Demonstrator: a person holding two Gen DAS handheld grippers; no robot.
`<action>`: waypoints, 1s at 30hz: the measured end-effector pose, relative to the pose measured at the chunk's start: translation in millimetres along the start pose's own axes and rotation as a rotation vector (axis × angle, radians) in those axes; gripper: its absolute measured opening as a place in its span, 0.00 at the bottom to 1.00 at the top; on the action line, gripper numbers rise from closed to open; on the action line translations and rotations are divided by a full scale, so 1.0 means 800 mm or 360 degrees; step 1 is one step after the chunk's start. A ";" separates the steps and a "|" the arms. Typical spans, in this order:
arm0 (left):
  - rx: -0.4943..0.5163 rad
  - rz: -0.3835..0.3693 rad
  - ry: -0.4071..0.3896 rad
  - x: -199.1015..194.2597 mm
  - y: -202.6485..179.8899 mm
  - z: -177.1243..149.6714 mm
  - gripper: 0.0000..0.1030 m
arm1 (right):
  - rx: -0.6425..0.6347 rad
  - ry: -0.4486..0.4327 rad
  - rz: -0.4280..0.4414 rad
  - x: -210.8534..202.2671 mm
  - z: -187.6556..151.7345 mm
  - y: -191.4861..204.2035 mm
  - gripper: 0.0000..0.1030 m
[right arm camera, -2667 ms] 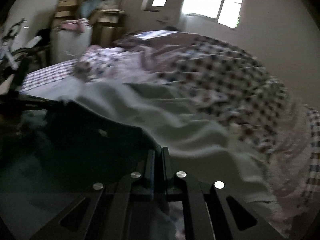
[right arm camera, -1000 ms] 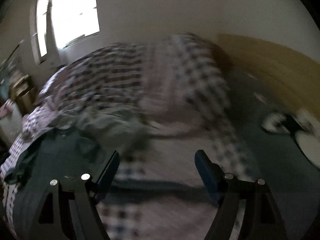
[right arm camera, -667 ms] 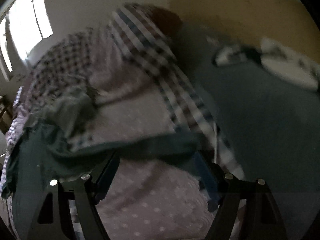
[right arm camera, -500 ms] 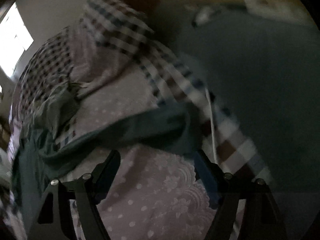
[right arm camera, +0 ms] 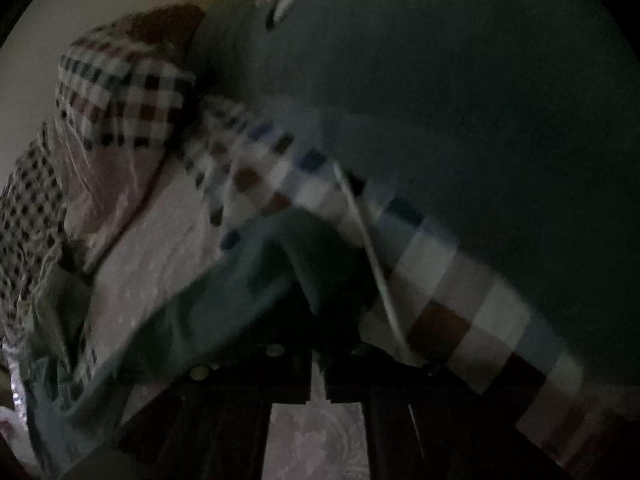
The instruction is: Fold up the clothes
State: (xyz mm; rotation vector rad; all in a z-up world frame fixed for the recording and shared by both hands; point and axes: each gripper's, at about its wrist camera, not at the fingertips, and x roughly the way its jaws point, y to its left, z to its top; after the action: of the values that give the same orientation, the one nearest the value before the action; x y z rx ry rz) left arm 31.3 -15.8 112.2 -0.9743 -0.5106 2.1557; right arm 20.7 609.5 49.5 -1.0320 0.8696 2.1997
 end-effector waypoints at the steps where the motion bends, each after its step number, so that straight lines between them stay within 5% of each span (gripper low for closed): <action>1: -0.0008 0.0005 0.0001 0.002 0.003 0.001 0.85 | -0.0016 -0.0059 -0.0013 -0.010 0.002 0.003 0.02; 11: -0.0148 -0.0051 -0.0063 -0.018 0.025 0.023 0.85 | -0.0385 -0.0468 -0.0081 -0.164 0.079 0.123 0.02; 15: -0.0214 -0.0081 -0.0070 -0.025 0.034 0.030 0.85 | -0.0597 -0.0659 0.0113 -0.227 0.084 0.206 0.02; 22: -0.0249 -0.0124 -0.0139 -0.048 0.039 0.045 0.85 | -0.1174 -0.0930 0.0380 -0.318 0.009 0.366 0.02; 30: -0.0173 -0.0027 -0.0275 -0.084 0.039 0.061 0.85 | -0.2056 -0.1128 0.0605 -0.400 -0.159 0.516 0.02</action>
State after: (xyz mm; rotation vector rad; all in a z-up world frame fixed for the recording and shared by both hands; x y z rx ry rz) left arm 11.5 -89.4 157.8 -0.8416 -0.7227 2.2274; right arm -35.4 186.7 376.3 -0.3974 -0.8751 3.1200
